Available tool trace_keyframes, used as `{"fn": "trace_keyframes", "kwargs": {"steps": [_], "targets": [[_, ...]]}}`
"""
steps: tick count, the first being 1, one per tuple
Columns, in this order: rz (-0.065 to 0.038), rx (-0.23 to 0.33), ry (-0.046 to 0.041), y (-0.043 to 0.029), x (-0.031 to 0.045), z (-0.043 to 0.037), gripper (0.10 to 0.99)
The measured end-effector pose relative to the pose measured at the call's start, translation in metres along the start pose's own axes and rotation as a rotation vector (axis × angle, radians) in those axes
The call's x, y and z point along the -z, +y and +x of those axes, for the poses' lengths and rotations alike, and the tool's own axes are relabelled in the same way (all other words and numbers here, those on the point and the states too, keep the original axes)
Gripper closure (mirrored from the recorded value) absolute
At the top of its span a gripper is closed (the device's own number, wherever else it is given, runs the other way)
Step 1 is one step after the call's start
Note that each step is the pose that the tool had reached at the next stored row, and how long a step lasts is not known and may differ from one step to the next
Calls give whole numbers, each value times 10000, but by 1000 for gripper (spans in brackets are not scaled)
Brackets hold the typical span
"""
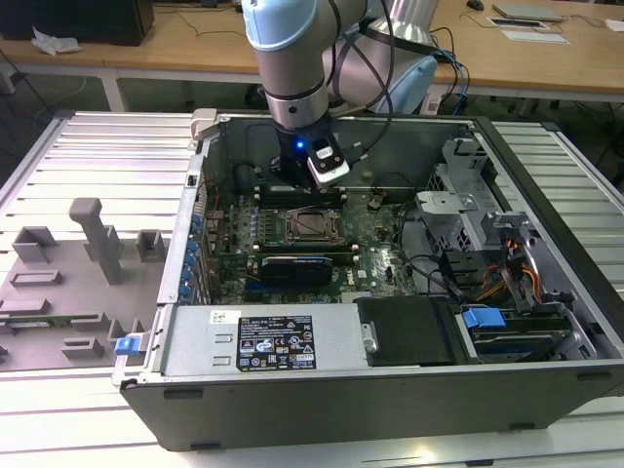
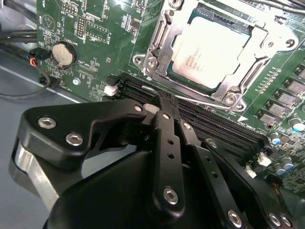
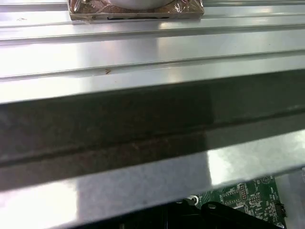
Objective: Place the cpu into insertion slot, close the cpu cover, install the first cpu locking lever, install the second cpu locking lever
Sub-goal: 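Install the first cpu locking lever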
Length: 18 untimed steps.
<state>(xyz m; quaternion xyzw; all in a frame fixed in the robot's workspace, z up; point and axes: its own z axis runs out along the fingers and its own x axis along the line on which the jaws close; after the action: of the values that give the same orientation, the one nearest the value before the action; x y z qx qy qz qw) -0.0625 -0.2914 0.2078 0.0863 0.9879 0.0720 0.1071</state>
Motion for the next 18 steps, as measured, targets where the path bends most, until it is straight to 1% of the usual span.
{"fn": "trace_keyframes", "kwargs": {"steps": [3, 14, 18], "targets": [[58, -22, -27, -3, -17, 3, 980], [188, -68, -64, -15, -86, 18, 980], [203, -75, -66, -18, -99, 21, 980]]}}
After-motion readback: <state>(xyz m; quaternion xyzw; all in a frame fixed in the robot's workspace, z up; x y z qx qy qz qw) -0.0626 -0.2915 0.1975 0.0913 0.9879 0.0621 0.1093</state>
